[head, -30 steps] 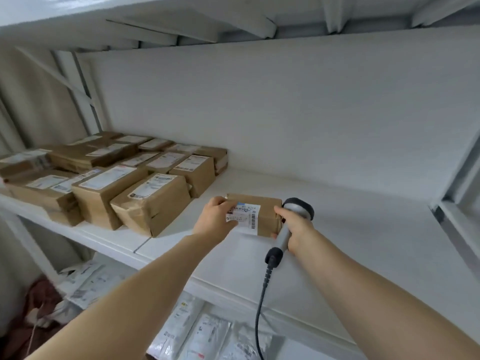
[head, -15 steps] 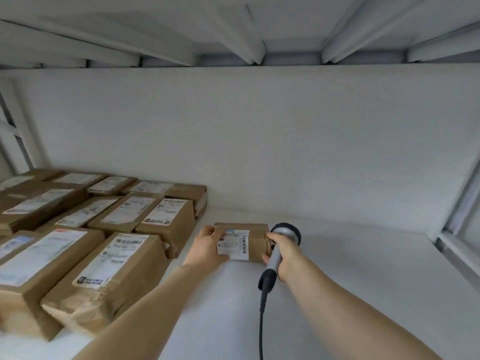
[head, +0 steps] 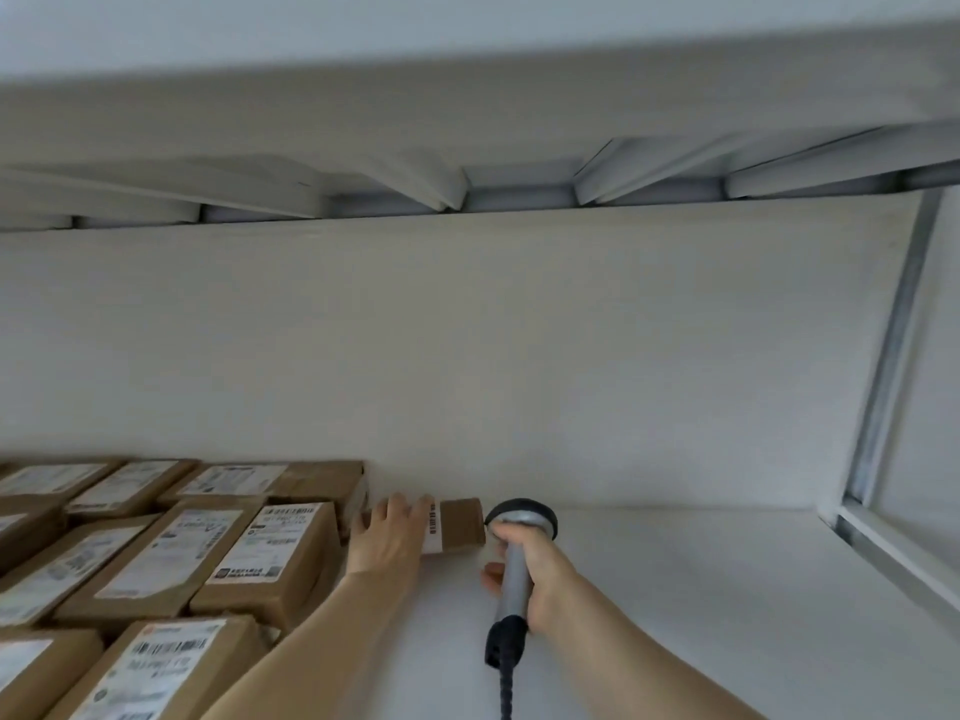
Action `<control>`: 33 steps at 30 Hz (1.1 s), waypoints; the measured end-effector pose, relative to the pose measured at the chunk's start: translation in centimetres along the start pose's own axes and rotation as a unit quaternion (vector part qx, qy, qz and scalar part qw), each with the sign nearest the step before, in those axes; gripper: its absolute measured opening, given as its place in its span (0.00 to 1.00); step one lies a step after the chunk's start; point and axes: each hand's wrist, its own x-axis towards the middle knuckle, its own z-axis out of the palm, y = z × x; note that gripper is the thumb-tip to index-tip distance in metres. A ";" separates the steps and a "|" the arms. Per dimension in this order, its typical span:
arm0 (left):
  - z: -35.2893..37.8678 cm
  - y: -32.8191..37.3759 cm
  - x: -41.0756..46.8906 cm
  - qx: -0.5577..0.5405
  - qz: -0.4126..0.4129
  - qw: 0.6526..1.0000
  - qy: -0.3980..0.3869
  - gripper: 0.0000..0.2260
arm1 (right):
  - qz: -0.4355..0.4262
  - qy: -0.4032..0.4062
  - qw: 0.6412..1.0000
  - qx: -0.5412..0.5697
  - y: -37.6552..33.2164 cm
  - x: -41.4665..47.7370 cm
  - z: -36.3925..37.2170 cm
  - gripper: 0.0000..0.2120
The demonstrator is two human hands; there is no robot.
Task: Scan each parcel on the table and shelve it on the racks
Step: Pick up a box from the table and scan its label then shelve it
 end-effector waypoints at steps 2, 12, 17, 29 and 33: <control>0.0 -0.2 1.4 0.025 0.020 0.999 0.011 0.29 | 0.002 0.005 1.000 -0.003 -0.2 -0.2 -0.3 0.15; 0.9 2.5 1.5 0.030 0.092 0.995 0.035 0.37 | -0.009 0.045 0.997 0.057 -0.6 -1.0 -3.2 0.08; 2.2 2.6 1.5 0.075 0.137 0.988 -0.006 0.34 | -0.001 0.043 0.997 0.068 -0.8 -1.6 -4.0 0.07; 4.3 1.5 4.8 0.070 0.160 0.983 -0.051 0.20 | 0.008 0.059 0.996 0.070 -0.1 -1.2 -3.4 0.10; 3.2 0.5 5.3 0.039 0.164 0.985 -0.038 0.18 | 0.018 0.068 0.996 0.058 -0.1 -1.2 -3.4 0.10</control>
